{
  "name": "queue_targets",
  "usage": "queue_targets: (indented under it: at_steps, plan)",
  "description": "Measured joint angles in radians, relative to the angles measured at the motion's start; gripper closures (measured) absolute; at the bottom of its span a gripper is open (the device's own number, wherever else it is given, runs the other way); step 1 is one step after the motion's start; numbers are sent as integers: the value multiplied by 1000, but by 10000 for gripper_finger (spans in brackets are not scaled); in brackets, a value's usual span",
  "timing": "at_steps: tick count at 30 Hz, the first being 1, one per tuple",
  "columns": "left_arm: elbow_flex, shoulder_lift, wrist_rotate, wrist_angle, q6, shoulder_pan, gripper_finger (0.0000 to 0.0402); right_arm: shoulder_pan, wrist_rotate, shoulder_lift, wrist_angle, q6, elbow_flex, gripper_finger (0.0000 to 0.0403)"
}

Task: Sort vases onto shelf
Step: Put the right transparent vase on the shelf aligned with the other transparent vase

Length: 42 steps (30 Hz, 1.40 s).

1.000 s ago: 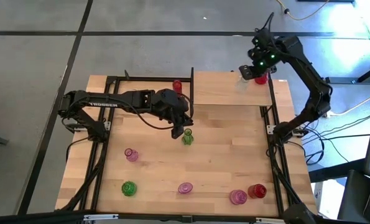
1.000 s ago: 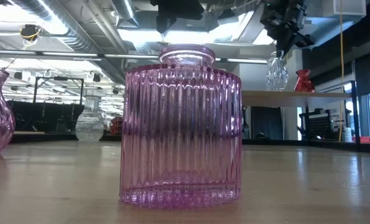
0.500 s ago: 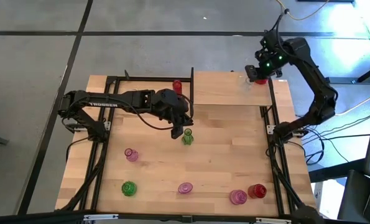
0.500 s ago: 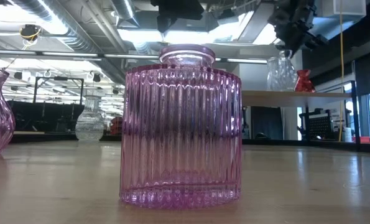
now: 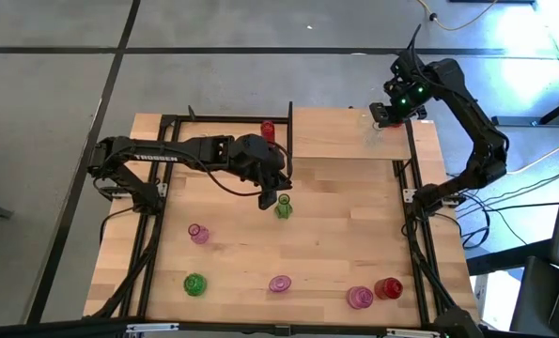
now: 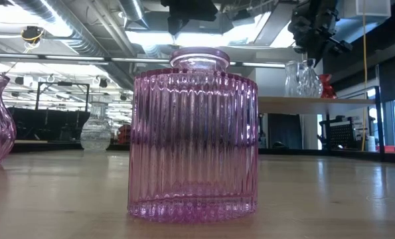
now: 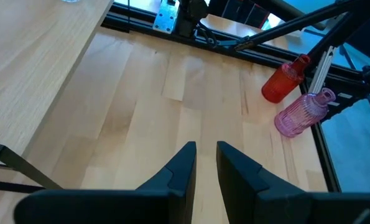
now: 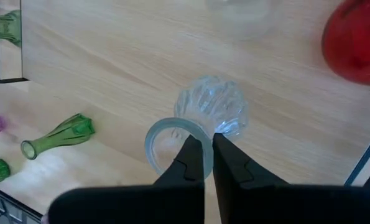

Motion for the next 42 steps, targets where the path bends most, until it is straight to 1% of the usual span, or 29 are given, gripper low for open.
queue_targets:
  at_steps: [4,10,20,24,29,35,40,42]
  plan:
    - [0,0,1,0,0,-2,344,0,5,0,1,-4,0,396]
    - [0,0,1,0,-1,-7,344,0,16,0,3,-15,0,376]
    - [0,0,-2,0,-2,-20,344,0,16,0,6,-29,0,319]
    - [0,0,-2,0,-2,-20,344,0,21,-13,12,-29,0,305]
    - [0,0,-3,0,-3,-20,344,0,48,-52,35,-29,1,302]
    - [0,0,-5,0,-3,-20,344,0,18,-108,33,-1,1,302]
    - [0,0,-10,0,-1,-20,344,3,24,-201,32,29,1,301]
    - [0,0,-12,0,-1,-19,344,18,49,-243,38,73,1,304]
